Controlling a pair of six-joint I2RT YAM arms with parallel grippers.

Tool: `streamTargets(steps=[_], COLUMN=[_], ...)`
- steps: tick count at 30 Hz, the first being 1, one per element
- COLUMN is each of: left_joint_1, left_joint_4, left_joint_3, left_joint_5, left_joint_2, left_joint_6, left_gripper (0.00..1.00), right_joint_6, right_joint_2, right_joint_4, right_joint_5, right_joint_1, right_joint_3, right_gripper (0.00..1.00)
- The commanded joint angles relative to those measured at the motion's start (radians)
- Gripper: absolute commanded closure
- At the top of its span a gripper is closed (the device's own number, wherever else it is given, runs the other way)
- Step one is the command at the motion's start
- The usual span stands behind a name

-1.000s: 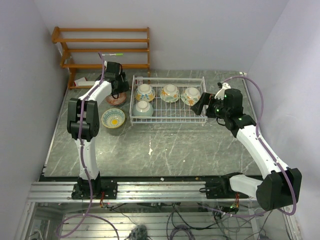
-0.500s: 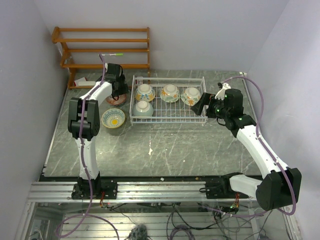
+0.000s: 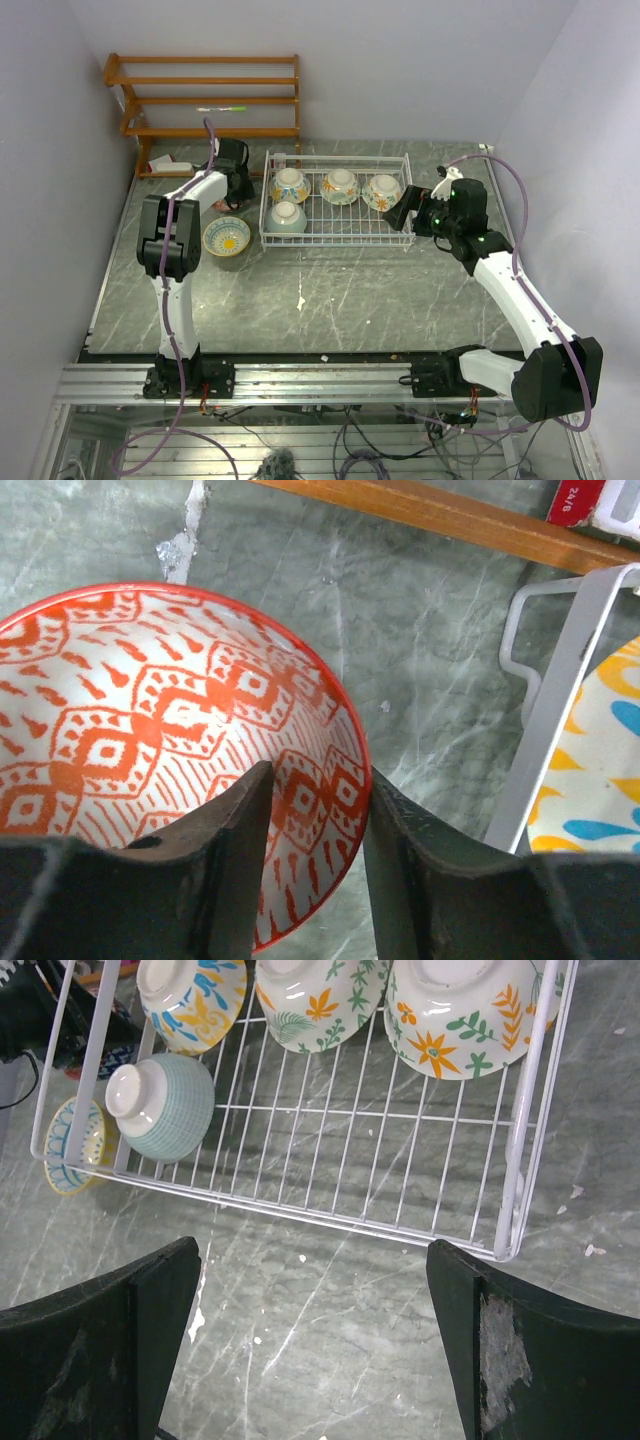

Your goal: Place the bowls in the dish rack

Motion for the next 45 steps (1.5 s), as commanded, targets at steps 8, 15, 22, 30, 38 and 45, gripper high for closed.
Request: streamTargets(steps=[8,15,22,30,38,45], left_joint_1=[-0.006,-0.010,-0.044,-0.079,-0.185,-0.327], left_joint_4=[-0.005,-0.009,0.032,0.208,0.597,0.861], left_joint_3=[-0.008,-0.040,-0.058,-0.134,-0.230,-0.217], left_joint_5=[-0.102,-0.142,-0.089,0.158,0.493,0.597], left_joint_2=[-0.114,-0.223,-0.420,-0.688,-0.718,-0.544], left_joint_6=[0.040,0.058,0.073,-0.023,-0.293,-0.464], left_gripper=[0.93,0.93,0.93,0.93,0.93,0.93], right_joint_6=[0.003,0.019,0.075,0.133,0.174,0.188], right_joint_2=[-0.042,-0.079,-0.147,-0.210,-0.232,-0.247], right_joint_4=[0.010,-0.001,0.017,-0.002,0.000,-0.007], right_joint_5=[0.007,-0.009,-0.020,0.049,0.057,0.082], right_joint_1=[-0.011,-0.013,-0.013,-0.015,-0.018,-0.025], right_joint_3=[-0.007,-0.005,-0.002,0.024,0.046,0.048], right_gripper=[0.05,0.05,0.06,0.05,0.05,0.05])
